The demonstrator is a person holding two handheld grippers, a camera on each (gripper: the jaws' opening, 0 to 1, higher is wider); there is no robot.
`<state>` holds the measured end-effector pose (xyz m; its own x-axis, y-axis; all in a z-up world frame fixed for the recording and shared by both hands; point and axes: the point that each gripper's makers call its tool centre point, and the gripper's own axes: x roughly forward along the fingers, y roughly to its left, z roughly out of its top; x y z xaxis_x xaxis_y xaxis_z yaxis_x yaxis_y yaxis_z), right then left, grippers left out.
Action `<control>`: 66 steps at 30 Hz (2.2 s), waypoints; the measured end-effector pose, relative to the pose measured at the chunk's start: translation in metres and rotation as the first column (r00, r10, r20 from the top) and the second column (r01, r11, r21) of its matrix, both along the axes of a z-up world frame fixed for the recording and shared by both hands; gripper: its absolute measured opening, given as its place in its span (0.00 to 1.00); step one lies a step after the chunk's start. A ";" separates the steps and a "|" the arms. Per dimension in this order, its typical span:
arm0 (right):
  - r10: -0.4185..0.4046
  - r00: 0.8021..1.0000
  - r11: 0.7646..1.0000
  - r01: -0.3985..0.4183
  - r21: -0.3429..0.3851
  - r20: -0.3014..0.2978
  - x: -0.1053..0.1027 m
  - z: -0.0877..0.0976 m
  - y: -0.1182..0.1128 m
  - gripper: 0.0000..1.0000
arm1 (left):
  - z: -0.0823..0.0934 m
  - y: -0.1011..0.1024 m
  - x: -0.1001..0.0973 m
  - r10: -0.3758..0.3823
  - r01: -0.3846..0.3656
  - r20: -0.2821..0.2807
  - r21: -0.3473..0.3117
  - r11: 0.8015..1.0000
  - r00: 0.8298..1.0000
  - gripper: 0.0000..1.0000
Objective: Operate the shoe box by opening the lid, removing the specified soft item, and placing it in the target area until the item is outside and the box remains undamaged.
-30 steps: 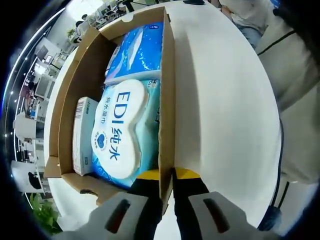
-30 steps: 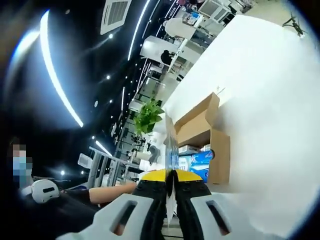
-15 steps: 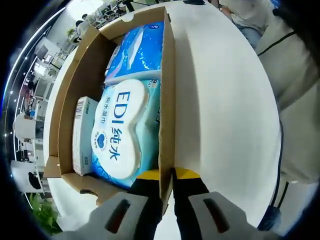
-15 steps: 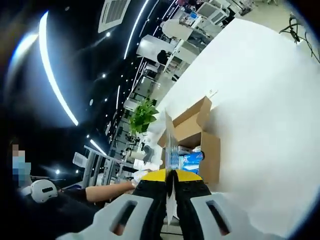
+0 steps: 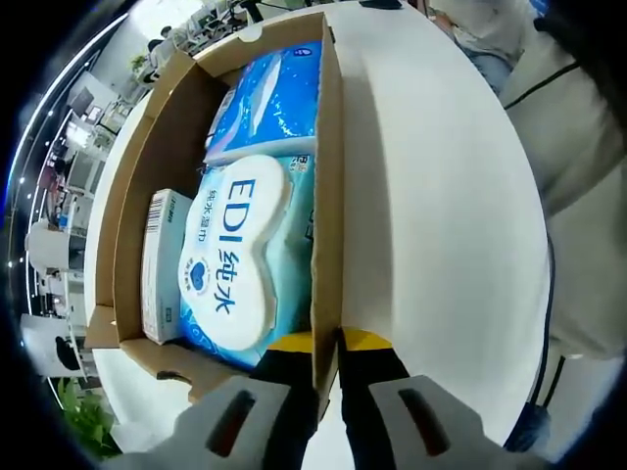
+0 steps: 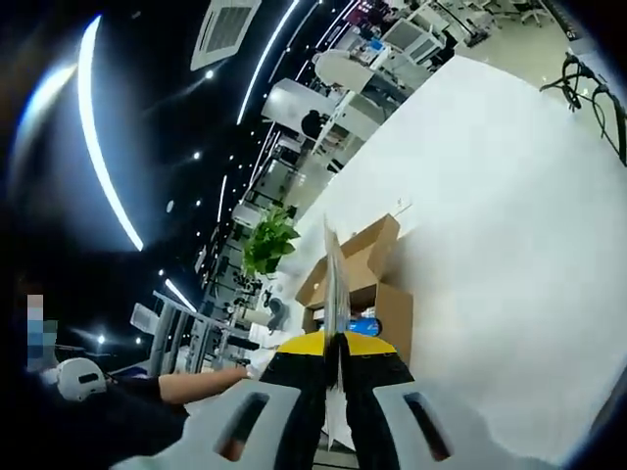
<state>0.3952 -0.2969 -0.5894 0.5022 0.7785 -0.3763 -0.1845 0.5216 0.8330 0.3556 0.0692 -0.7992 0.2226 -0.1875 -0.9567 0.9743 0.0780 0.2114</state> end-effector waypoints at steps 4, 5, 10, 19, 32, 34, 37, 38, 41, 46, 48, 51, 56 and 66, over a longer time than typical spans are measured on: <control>0.018 0.999 0.999 -0.019 -0.038 -0.031 -0.002 -0.012 0.004 0.00 | 0.000 0.000 0.000 0.000 0.000 0.000 0.000 1.000 1.000 0.05; 0.024 0.999 0.999 -0.025 -0.036 -0.036 -0.003 -0.015 0.005 0.00 | 0.000 0.000 0.000 0.000 0.000 0.000 0.000 1.000 1.000 0.05; 0.044 0.992 0.996 -0.052 -0.067 -0.120 -0.008 -0.040 0.006 0.00 | 0.000 0.000 0.000 0.002 -0.002 -0.006 0.003 1.000 1.000 0.05; 0.037 0.985 0.996 -0.050 -0.070 -0.171 -0.007 -0.061 0.007 0.00 | 0.000 0.000 0.000 0.003 -0.003 -0.007 0.004 1.000 1.000 0.05; 0.024 0.975 0.997 -0.041 -0.072 -0.221 -0.007 -0.085 0.029 0.00 | 0.000 0.000 0.000 0.004 -0.004 -0.010 0.003 1.000 1.000 0.05; 0.024 0.972 0.997 -0.040 -0.067 -0.233 -0.008 -0.088 0.035 0.00 | 0.000 0.000 0.000 0.003 -0.003 -0.010 0.004 1.000 1.000 0.05; 0.029 0.969 0.995 -0.052 -0.087 -0.246 -0.008 -0.093 0.039 0.00 | 0.000 0.000 0.000 0.003 -0.003 -0.013 0.005 1.000 1.000 0.05; 0.028 0.969 0.995 -0.052 -0.090 -0.247 -0.008 -0.094 0.039 0.00 | 0.000 0.000 0.000 0.005 -0.005 -0.014 0.004 1.000 1.000 0.05; 0.018 0.967 0.994 -0.044 -0.096 -0.255 -0.003 -0.099 0.038 0.00 | -0.001 0.000 0.000 0.004 -0.004 -0.015 0.004 1.000 1.000 0.05; 0.026 0.964 0.993 -0.055 -0.102 -0.263 0.013 -0.113 0.032 0.00 | 0.000 0.000 0.000 0.004 -0.004 -0.016 0.004 1.000 1.000 0.05; 0.029 0.963 0.992 -0.060 -0.108 -0.266 0.014 -0.116 0.032 0.00 | 0.000 0.000 0.000 0.005 -0.005 -0.017 0.004 1.000 1.000 0.05; 0.029 0.964 0.991 -0.063 -0.120 -0.264 0.017 -0.120 0.028 0.00 | 0.000 0.000 0.000 0.007 -0.007 -0.017 0.005 1.000 1.000 0.05; 0.006 0.961 0.992 -0.040 -0.119 -0.277 0.028 -0.130 0.020 0.00 | 0.000 0.000 0.000 0.011 -0.011 -0.019 0.006 1.000 1.000 0.05; -0.006 0.957 0.965 -0.071 -0.254 -0.289 0.033 -0.163 -0.003 0.01 | 0.000 0.000 0.000 0.011 -0.011 -0.028 0.011 1.000 1.000 0.04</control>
<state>0.4281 -0.2995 -0.7523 0.3203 0.6487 -0.6903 0.0197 0.7240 0.6895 0.3555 0.0695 -0.7996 0.1980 -0.1743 -0.9646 0.9789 0.0863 0.1853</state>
